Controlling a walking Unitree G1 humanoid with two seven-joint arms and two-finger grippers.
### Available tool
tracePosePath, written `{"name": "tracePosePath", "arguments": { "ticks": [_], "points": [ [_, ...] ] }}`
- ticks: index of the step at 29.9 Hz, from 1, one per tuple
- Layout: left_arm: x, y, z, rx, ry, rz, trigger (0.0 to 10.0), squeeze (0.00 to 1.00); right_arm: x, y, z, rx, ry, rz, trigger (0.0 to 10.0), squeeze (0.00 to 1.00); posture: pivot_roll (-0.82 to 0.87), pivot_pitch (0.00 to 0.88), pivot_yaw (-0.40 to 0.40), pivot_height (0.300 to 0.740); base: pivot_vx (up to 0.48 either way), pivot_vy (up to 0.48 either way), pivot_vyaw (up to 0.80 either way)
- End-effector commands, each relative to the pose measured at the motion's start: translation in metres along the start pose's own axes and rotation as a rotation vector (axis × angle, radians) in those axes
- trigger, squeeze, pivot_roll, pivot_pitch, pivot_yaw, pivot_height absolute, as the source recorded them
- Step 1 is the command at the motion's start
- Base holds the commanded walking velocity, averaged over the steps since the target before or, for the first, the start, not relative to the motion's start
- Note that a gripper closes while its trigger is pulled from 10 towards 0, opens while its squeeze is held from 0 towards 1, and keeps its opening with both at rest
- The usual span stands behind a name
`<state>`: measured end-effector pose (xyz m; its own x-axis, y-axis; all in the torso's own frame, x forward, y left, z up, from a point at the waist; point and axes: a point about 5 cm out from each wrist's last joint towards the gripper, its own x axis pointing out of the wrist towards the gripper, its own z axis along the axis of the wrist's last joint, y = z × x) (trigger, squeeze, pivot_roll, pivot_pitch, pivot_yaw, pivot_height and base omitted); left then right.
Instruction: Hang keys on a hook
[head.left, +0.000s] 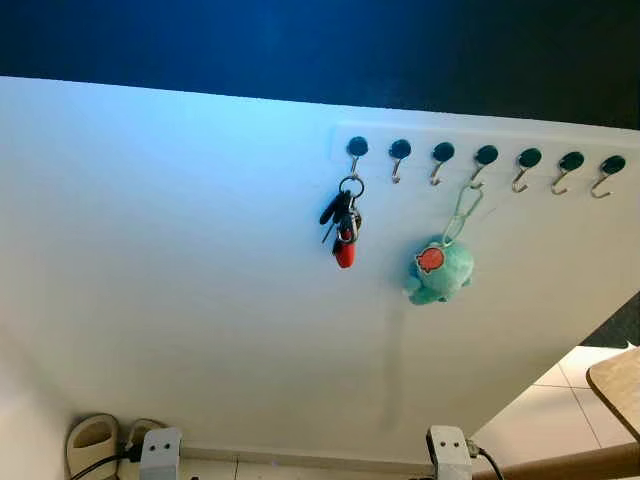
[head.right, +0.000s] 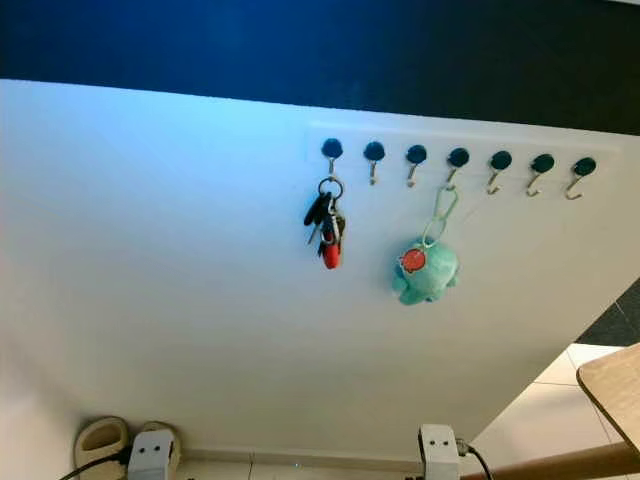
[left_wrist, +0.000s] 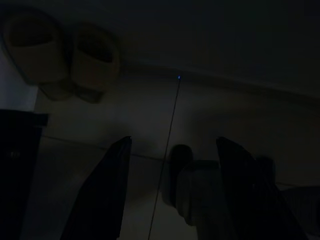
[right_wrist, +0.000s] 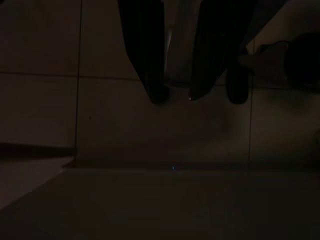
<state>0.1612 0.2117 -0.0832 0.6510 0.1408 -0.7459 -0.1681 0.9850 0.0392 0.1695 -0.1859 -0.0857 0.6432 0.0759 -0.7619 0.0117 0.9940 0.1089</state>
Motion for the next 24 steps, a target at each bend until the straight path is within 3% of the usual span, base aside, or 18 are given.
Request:
{"name": "tracePosePath", "arguments": {
  "ticks": [1, 21, 24],
  "points": [
    [-0.0006, 0.0014, -0.0024, 0.006, 0.005, -0.002, 10.0, 0.00, -0.0008, -0.0020, -0.0034, 0.004, 0.017, -0.015, 10.0, 0.00, 0.05, 0.050, -0.057, 0.740, -0.352, 0.000, 0.00],
    [0.0004, 0.0002, -0.0006, 0.033, -0.001, -0.026, 10.0, 0.00, -0.0019, -0.0010, -0.0100, 0.028, 0.043, -0.024, 10.0, 0.00, 0.05, 0.047, -0.045, 0.740, -0.360, 0.000, 0.00],
    [0.0009, 0.0000, -0.0001, 0.068, 0.008, -0.039, 10.0, 0.00, -0.0024, -0.0022, -0.0112, 0.030, 0.047, -0.029, 10.0, 0.00, 0.05, 0.046, -0.043, 0.740, 0.000, 0.000, 0.00]
  ]
}}
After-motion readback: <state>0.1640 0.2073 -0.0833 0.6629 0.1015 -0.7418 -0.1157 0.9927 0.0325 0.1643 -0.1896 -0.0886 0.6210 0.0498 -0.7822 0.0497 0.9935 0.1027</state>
